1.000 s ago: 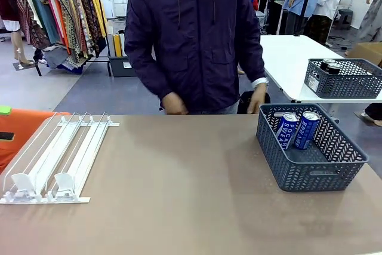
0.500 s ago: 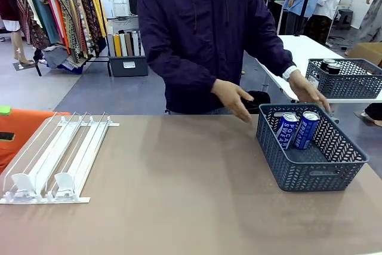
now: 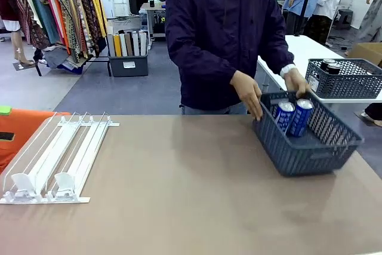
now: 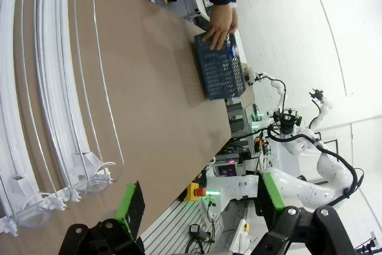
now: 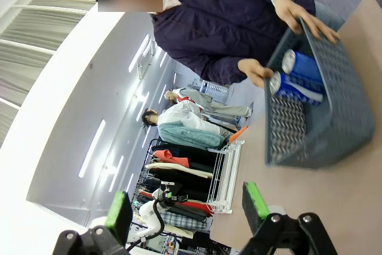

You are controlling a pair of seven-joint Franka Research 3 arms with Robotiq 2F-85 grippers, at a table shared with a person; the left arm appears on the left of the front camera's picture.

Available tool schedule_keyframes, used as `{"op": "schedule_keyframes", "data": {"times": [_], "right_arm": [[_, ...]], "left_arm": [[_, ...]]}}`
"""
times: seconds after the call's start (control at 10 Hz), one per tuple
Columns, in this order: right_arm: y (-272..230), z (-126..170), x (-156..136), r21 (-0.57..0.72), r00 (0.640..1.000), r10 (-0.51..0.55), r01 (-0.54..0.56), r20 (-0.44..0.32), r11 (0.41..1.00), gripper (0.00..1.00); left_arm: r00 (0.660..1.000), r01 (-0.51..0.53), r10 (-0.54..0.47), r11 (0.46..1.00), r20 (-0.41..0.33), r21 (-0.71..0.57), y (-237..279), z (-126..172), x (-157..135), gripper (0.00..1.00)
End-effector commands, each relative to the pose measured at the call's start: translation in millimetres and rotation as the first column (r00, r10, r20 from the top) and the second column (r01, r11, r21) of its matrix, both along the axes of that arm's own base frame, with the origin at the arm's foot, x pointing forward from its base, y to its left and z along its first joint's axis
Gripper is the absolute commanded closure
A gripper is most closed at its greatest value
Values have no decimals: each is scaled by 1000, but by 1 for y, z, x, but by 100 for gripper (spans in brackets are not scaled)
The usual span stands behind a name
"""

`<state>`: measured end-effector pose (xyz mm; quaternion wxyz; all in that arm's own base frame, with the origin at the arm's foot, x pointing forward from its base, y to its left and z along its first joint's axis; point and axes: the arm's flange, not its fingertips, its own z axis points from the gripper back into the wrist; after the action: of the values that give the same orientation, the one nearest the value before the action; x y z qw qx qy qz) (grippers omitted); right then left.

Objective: Retrieve and store the cans from the dispenser.
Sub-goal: Pick up one can from the Automatic Can Dispenser and place it in the middle of the table.

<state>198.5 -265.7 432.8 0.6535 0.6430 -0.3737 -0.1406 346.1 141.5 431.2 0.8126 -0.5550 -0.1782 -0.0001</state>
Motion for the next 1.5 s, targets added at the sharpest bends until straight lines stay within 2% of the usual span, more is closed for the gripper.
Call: {"op": "schedule_keyframes", "data": {"times": [0.0, 1.4], "right_arm": [[0, 5, 3, 8, 1000, -5, 5, 7, 1000, 0], [0, 5, 3, 8, 1000, -5, 5, 7, 1000, 0]], "left_arm": [[1000, 5, -4, 1000, 22, -11, -2, -2, -3, 0], [1000, 5, -4, 1000, 22, -11, -2, -2, -3, 0]]}}
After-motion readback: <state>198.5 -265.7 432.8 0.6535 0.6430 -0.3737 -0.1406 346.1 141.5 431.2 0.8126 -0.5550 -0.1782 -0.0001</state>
